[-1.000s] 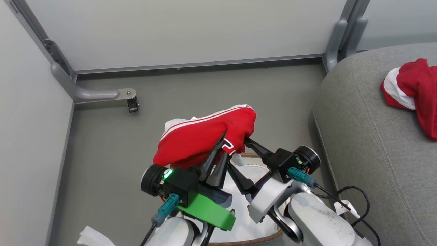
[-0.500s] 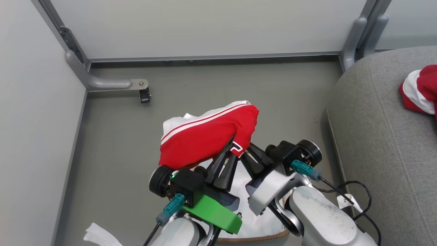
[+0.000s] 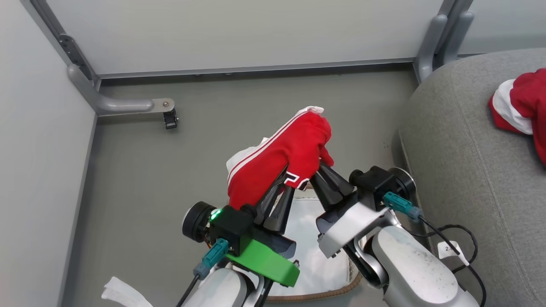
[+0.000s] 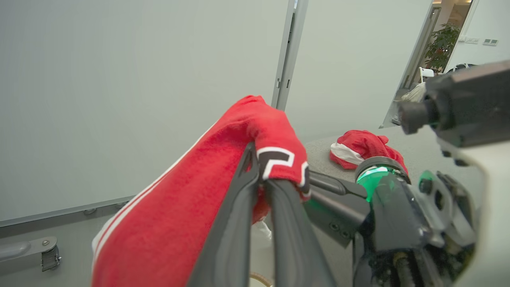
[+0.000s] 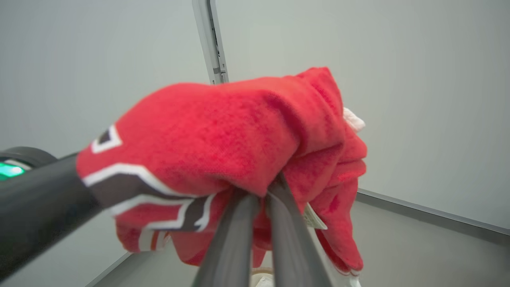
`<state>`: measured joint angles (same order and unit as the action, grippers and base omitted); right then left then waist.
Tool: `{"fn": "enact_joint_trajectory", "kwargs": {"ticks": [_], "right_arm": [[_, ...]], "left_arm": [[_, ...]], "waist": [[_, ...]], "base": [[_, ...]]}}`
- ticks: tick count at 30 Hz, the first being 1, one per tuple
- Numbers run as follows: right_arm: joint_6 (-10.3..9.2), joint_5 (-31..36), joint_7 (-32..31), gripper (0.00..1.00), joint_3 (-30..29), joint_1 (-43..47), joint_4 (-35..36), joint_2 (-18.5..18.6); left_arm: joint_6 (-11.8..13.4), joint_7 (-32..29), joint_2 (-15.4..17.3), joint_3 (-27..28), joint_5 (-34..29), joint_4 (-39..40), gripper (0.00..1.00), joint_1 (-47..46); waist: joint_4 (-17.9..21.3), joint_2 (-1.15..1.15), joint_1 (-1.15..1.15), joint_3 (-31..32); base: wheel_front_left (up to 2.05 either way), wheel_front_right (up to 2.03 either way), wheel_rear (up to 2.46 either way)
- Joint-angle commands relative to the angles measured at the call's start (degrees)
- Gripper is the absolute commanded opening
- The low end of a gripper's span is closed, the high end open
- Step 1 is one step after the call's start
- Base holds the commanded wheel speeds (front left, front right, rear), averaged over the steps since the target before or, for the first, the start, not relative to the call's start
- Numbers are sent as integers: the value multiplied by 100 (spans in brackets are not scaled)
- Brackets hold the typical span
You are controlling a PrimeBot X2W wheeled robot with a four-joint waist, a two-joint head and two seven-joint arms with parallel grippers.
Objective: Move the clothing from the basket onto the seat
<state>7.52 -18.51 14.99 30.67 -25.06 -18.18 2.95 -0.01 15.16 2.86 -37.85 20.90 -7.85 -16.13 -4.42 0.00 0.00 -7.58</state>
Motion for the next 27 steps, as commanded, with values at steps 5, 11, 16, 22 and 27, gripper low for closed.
{"fn": "enact_joint_trajectory", "kwargs": {"ticks": [5,11,16,22,27], "right_arm": [[-6,-43,27,0,-217,219,348,19],[-6,-103,27,0,-459,398,712,37],[-6,-150,27,0,-638,512,913,56],[-6,-220,28,0,-803,540,1035,54],[-6,-268,28,0,-951,546,1132,40]], "left_arm": [[-22,-3,10,55,-139,-11,100,-75],[-49,-3,11,181,-263,-70,100,-43],[-91,-3,11,281,-358,-148,100,-15],[-156,-4,12,344,-505,-287,100,-137],[-220,-3,17,372,-577,-422,100,-206]], "waist": [[214,0,0,-7],[672,0,0,-4],[1282,0,0,-23],[2097,0,0,-161],[2703,0,0,-303]], "base": [[0,0,0],[0,0,0],[0,0,0],[0,0,0],[0,0,0]]}}
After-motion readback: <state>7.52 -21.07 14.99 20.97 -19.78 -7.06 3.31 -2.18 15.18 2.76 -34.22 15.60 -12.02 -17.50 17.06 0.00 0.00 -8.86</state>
